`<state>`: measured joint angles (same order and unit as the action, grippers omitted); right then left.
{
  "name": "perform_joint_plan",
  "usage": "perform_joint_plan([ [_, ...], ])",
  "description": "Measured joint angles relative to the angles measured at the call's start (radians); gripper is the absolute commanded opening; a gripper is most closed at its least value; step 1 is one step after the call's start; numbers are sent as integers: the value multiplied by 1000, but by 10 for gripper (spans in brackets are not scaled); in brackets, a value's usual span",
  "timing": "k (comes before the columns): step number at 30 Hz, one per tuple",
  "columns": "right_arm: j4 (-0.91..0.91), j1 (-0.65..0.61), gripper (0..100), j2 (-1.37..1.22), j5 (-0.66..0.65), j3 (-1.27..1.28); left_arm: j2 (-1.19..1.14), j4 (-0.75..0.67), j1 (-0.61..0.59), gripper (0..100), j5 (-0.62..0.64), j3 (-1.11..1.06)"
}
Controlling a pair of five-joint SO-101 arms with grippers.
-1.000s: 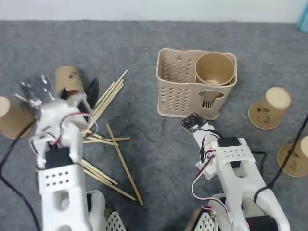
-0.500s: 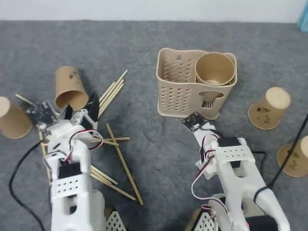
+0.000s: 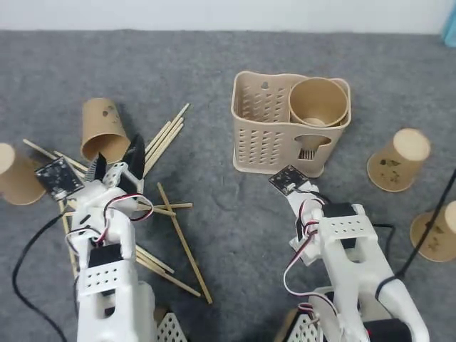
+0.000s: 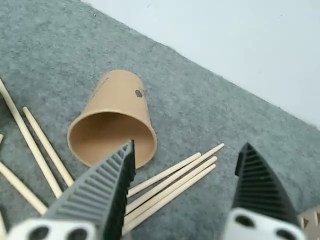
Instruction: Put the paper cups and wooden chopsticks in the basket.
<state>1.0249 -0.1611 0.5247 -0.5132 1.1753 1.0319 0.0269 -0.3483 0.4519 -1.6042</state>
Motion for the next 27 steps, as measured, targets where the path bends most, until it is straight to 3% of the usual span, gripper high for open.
perform_joint_plan([
  [8, 0, 0, 20, 0, 0, 0, -376, -26, 0, 305, 61, 216],
  [17, 0, 0, 21, 0, 0, 0, -865, -425, -17, 302, 74, 341],
  [27, 0, 0, 21, 0, 0, 0, -1129, -407, -17, 301, 77, 634],
])
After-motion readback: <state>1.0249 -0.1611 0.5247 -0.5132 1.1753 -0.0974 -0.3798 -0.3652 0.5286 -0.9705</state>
